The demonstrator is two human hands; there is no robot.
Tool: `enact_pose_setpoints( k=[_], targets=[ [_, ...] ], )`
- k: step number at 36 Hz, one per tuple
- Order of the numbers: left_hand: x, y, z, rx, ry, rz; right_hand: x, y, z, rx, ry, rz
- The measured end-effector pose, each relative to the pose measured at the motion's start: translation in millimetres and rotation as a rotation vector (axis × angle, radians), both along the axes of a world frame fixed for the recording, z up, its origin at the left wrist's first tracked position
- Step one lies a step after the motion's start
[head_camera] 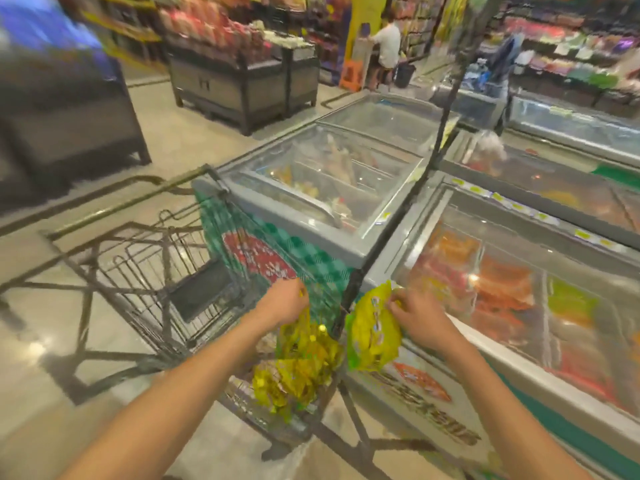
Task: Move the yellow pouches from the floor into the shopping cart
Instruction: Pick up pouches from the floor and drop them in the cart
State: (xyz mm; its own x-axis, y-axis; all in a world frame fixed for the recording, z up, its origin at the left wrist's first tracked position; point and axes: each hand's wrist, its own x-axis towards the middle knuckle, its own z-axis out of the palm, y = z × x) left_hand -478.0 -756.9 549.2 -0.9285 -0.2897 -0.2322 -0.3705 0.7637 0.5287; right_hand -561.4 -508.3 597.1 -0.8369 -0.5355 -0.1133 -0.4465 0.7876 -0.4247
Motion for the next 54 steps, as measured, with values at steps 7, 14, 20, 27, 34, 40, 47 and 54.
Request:
enact_pose_setpoints(
  k=[7, 14, 20, 27, 34, 40, 47, 54],
  targets=[
    [22.7, -56.1, -39.2, 0.039, -0.041, 0.252, -28.2, -99.3, -23.8, 0.055, -0.029, 0.213],
    [29.5, -84.5, -73.9, 0.080, -0.132, 0.454, -49.3, -196.7, -59.1, 0.133, -0.111, 0.471],
    [21.6, -98.1, -123.2, 0.094, -0.262, 0.526, -64.5, -258.5, -128.1, 0.273, -0.200, 0.680],
    [12.6, -107.3, -174.5, 0.130, -0.412, 0.549, -66.1, -305.1, -201.4, 0.382, -0.302, 0.805],
    [0.8, -120.7, -226.5, 0.214, -0.522, 0.708, -65.6, -338.5, -275.0, 0.534, -0.391, 0.886],
    [-4.8, -121.5, -265.8, 0.245, -0.636, 0.756, -59.1, -347.9, -312.9, 0.607, -0.456, 0.917],
    [-8.4, -120.1, -299.5, 0.336, -0.688, 0.860, -60.7, -360.9, -341.0, 0.663, -0.471, 0.948],
    [-9.2, -127.5, -323.4, 0.379, -0.662, 0.947, -62.0, -367.9, -363.9, 0.632, -0.528, 0.948]
  ],
)
